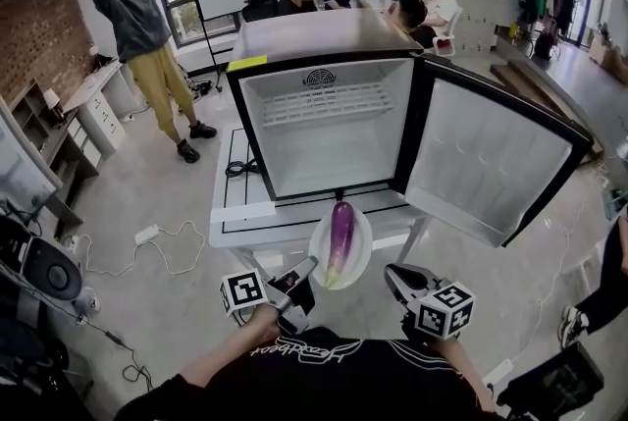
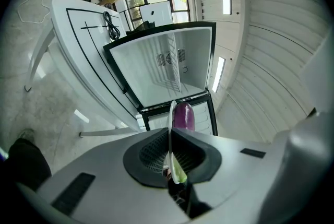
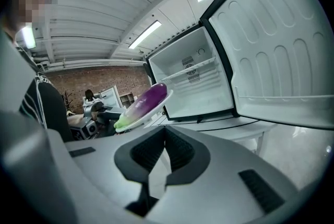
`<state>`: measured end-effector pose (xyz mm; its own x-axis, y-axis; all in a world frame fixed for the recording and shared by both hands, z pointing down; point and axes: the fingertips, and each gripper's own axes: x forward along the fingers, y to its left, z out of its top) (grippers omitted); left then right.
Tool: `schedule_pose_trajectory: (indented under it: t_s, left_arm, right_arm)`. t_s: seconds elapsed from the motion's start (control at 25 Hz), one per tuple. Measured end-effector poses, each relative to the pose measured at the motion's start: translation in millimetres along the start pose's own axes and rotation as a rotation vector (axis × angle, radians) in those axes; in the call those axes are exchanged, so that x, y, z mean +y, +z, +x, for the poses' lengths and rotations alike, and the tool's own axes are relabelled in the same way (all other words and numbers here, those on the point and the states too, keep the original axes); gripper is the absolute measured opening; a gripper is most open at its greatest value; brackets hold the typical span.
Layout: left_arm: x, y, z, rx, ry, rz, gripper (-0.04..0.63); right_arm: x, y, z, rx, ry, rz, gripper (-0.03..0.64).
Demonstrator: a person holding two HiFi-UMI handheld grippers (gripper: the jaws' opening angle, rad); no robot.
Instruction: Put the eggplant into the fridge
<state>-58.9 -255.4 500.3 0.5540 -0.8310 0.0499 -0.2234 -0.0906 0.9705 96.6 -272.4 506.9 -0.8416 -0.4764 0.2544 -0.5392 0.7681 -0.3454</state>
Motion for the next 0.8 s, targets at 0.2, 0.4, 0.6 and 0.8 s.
schedule_pose_trajectory:
  t_s: [0.2, 0.4, 0.6, 0.8]
  left_arm:
    - [12.4, 8.5, 4.4, -0.004, 0.036, -0.024, 0.023]
    - [21.9, 24.0, 20.8, -0.002, 0.032, -0.054, 0.023]
    - [31.4, 45.8, 40.8, 0.008, 0.066, -0.053, 0.023]
    - [40.3, 72.4, 64.2, 0.014, 0.08, -0.054, 0.023]
  right_arm:
    - [-8.9, -1.3, 10.7, 0.021, -0.015, 0.023, 0.006]
    - [-22.3, 0.5, 27.7, 0.044, -0.029, 0.033, 0.006]
    - [-37.3, 5.6, 47.6, 0.069, -0.038, 0.052, 0.006]
    - [-53.2, 19.8, 73.5, 0.081, -0.039, 0.045, 0.006]
